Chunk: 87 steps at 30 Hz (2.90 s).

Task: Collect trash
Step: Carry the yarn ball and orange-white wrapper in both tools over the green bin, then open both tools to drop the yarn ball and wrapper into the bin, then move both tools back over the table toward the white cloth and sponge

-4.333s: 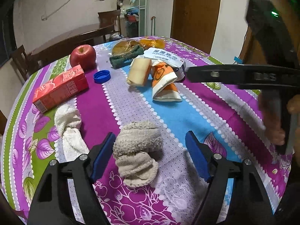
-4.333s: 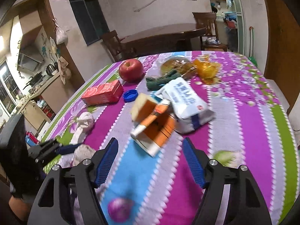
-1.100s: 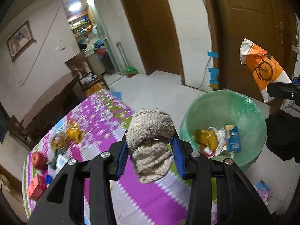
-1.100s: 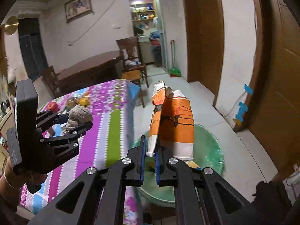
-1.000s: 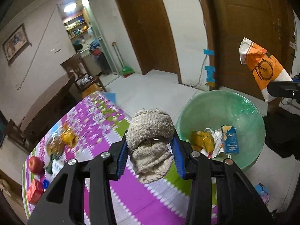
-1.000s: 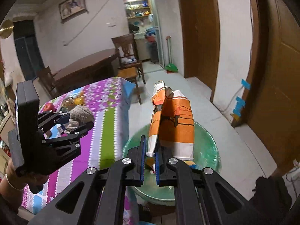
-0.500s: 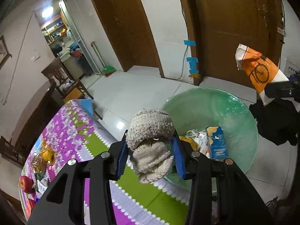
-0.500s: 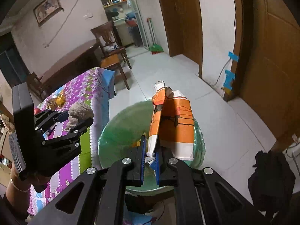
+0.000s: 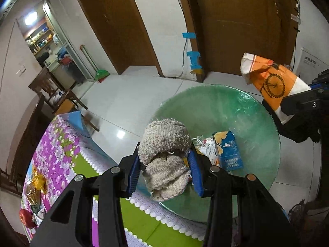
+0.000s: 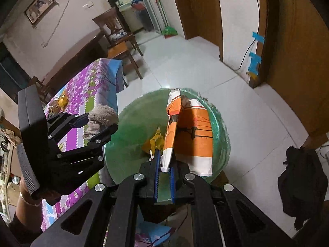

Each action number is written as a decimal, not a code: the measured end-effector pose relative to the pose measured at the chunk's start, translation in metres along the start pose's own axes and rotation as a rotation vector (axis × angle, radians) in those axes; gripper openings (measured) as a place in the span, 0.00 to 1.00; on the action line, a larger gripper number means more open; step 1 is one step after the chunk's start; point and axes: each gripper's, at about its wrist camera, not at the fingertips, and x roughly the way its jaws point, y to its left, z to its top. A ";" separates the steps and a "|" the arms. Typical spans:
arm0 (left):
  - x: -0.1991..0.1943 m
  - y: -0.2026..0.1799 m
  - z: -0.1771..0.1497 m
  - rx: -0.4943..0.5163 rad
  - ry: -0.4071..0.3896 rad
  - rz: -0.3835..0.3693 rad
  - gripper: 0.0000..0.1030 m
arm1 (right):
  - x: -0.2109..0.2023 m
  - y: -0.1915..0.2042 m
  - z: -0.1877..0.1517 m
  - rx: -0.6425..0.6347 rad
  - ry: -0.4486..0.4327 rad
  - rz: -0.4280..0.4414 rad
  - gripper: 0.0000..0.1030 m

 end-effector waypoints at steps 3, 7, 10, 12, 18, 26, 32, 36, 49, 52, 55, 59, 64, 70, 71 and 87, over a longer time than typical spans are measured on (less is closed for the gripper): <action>0.004 -0.002 -0.001 0.009 0.011 -0.027 0.40 | 0.009 0.001 0.002 0.010 0.022 0.007 0.09; 0.009 -0.003 -0.003 0.023 0.022 -0.033 0.40 | 0.017 0.003 0.003 0.019 0.043 0.021 0.09; 0.012 -0.005 -0.004 0.024 0.027 -0.037 0.40 | 0.021 0.000 0.005 0.023 0.057 0.029 0.09; 0.013 -0.006 -0.004 0.028 0.029 -0.042 0.40 | 0.024 0.001 0.006 0.026 0.066 0.036 0.09; 0.017 -0.004 -0.002 0.023 0.040 -0.052 0.40 | 0.033 0.005 0.010 0.025 0.085 0.043 0.09; 0.018 0.000 0.001 0.002 0.024 -0.032 0.75 | 0.045 0.000 0.011 0.037 0.071 0.023 0.37; 0.020 0.003 -0.004 -0.012 0.035 -0.021 0.75 | 0.046 0.000 0.007 0.025 0.072 0.010 0.37; 0.019 0.002 -0.010 -0.008 0.033 -0.001 0.75 | 0.050 -0.002 -0.001 0.019 0.078 0.001 0.37; 0.000 0.031 -0.067 -0.110 0.034 0.088 0.75 | 0.058 0.035 -0.023 -0.037 -0.031 0.003 0.37; -0.008 0.046 -0.083 -0.158 0.039 0.118 0.75 | 0.056 0.058 -0.029 -0.091 -0.087 -0.011 0.37; -0.021 0.061 -0.102 -0.211 0.035 0.135 0.75 | 0.056 0.079 -0.034 -0.118 -0.115 0.023 0.37; -0.039 0.079 -0.129 -0.264 0.032 0.151 0.76 | 0.058 0.104 -0.037 -0.147 -0.135 0.062 0.38; -0.064 0.103 -0.166 -0.335 0.027 0.179 0.78 | 0.069 0.140 -0.039 -0.181 -0.133 0.121 0.44; -0.095 0.127 -0.210 -0.421 0.019 0.205 0.81 | 0.085 0.185 -0.041 -0.226 -0.114 0.176 0.45; -0.100 0.131 -0.219 -0.434 0.020 0.210 0.82 | 0.087 0.193 -0.042 -0.237 -0.110 0.186 0.45; -0.173 0.200 -0.352 -0.682 0.024 0.317 0.82 | 0.124 0.335 -0.065 -0.468 -0.086 0.259 0.56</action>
